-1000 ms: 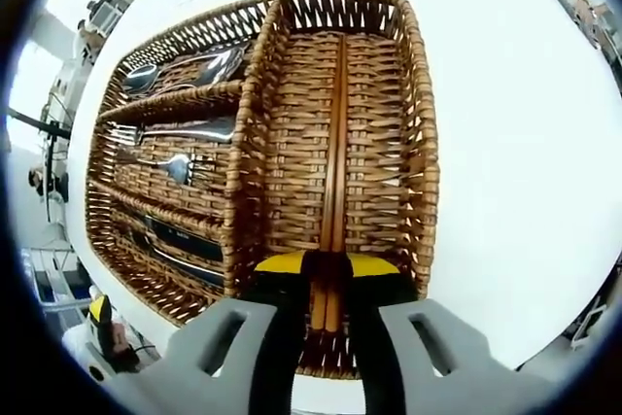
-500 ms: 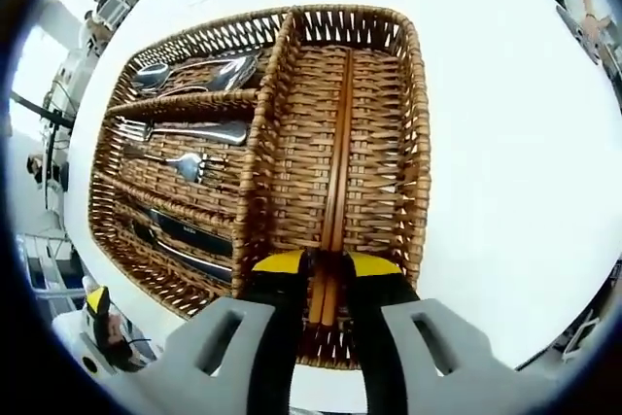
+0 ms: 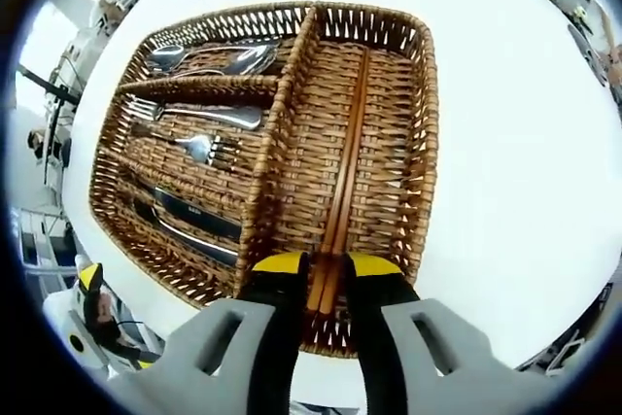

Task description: Arrange the knives, forks, and spoons in their matching storage slots by inserting each utensil handle-first until every utensil is classified and aligned in the correct compartment

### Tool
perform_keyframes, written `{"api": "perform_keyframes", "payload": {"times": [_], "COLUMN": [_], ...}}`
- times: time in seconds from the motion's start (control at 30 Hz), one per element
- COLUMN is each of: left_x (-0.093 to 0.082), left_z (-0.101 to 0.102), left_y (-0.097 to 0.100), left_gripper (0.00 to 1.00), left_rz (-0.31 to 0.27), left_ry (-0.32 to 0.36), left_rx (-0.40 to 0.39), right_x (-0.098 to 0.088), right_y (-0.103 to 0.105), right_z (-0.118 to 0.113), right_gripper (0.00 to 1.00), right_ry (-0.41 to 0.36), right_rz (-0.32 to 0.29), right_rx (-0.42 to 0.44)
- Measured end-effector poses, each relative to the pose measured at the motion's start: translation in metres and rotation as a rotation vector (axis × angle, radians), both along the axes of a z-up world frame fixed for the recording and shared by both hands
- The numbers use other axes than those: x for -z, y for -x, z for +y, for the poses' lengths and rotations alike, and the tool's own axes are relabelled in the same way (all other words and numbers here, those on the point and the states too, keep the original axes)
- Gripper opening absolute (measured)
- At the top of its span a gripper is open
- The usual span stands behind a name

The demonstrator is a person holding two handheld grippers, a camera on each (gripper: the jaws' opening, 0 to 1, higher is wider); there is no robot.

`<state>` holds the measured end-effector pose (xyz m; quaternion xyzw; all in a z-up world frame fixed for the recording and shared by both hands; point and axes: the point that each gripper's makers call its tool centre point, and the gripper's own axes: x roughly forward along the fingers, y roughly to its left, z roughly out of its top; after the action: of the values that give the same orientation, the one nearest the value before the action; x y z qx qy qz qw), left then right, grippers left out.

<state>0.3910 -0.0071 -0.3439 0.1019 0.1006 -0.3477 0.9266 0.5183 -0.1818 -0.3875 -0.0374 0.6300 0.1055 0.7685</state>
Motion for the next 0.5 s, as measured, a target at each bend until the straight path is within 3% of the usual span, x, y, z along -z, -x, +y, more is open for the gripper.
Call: {"api": "perform_keyframes", "payload": {"times": [0.23, 0.4, 0.5], "left_x": [-0.0038, -0.0082, -0.0103], "left_z": [0.0029, 0.0065, 0.0067], "left_y": [-0.0032, -0.0062, -0.0077], "left_gripper": [0.75, 0.76, 0.77], "left_rz": [-0.003, -0.005, -0.006], "left_ry": [-0.002, -0.004, -0.005], "left_rx": [-0.005, -0.012, -0.012], "right_x": [-0.0043, -0.0048, -0.0043], "right_y": [0.0034, 0.0041, 0.0026], "right_z": [0.0010, -0.0010, -0.0007], "right_gripper": [0.16, 0.16, 0.15], "right_ry": [0.011, 0.028, 0.030], "right_rz": [-0.006, 0.004, -0.005], "right_rx": [-0.060, -0.175, -0.196]}}
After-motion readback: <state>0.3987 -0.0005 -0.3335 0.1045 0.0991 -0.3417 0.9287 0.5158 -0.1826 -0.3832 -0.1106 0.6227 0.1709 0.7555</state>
